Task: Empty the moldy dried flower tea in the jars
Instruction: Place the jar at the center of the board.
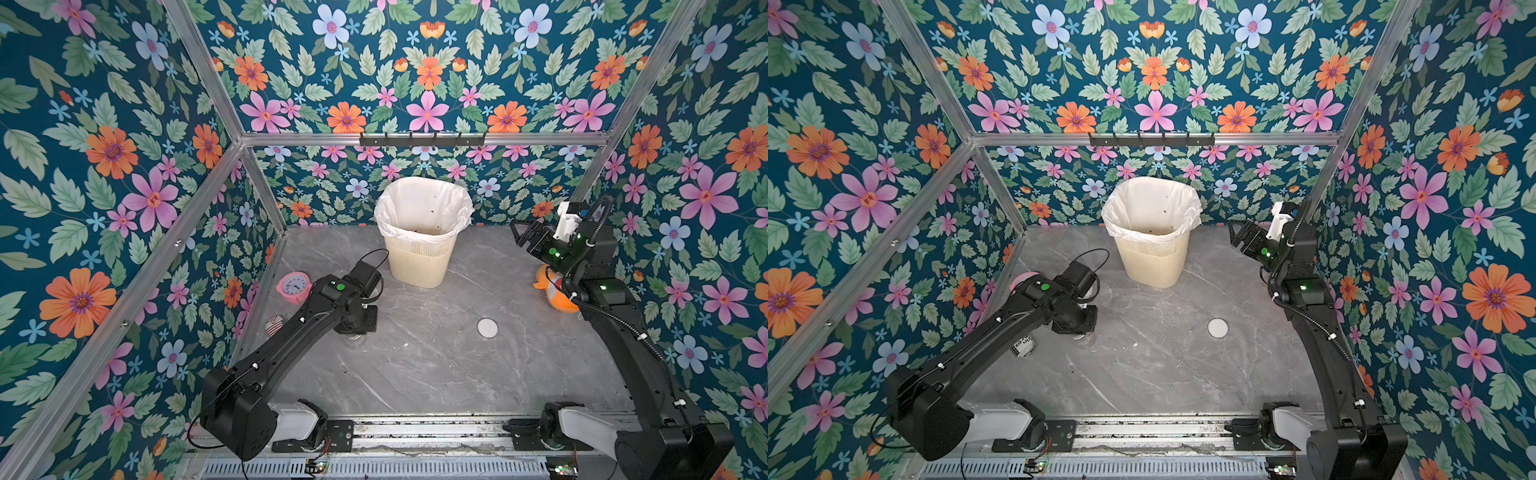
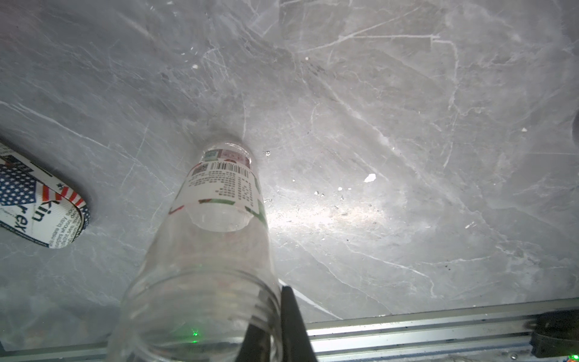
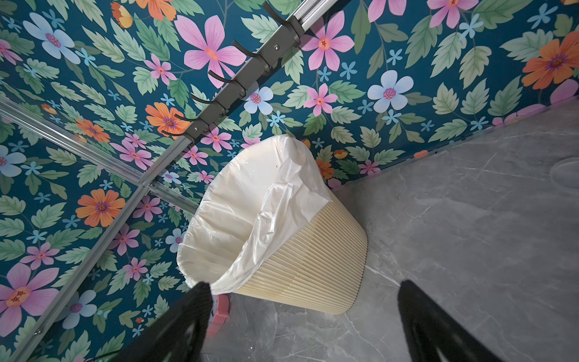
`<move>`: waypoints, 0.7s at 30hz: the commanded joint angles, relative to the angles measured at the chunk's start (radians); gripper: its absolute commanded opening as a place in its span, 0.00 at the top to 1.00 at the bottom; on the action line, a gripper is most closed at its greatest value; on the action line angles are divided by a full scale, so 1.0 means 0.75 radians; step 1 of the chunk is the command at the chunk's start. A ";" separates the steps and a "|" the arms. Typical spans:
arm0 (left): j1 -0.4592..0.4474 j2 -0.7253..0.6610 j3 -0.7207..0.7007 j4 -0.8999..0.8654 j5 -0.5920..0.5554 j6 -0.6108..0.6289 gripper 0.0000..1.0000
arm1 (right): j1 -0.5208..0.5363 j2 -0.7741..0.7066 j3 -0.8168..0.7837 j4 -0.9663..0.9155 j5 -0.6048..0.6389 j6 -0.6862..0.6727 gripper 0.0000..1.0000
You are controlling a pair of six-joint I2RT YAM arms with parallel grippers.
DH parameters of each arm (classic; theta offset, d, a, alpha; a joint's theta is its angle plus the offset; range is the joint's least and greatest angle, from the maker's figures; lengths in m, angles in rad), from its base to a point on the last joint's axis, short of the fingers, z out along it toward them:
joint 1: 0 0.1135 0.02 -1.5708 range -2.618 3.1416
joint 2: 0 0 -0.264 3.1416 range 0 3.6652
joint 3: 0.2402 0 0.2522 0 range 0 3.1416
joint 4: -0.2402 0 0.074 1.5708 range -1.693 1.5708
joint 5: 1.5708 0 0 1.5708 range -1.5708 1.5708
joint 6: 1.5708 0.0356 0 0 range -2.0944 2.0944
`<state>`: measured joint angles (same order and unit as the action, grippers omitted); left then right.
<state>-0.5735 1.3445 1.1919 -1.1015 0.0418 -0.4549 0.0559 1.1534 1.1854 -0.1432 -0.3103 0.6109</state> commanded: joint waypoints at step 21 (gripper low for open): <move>0.075 0.026 0.130 -0.040 -0.043 0.101 0.56 | 0.005 0.012 0.000 0.052 -0.005 0.005 0.07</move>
<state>-0.5182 1.3659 1.2770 -1.1011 0.0387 -0.3923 0.0574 1.1629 1.1824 -0.1295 -0.3107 0.6106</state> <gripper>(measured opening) 0.435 0.931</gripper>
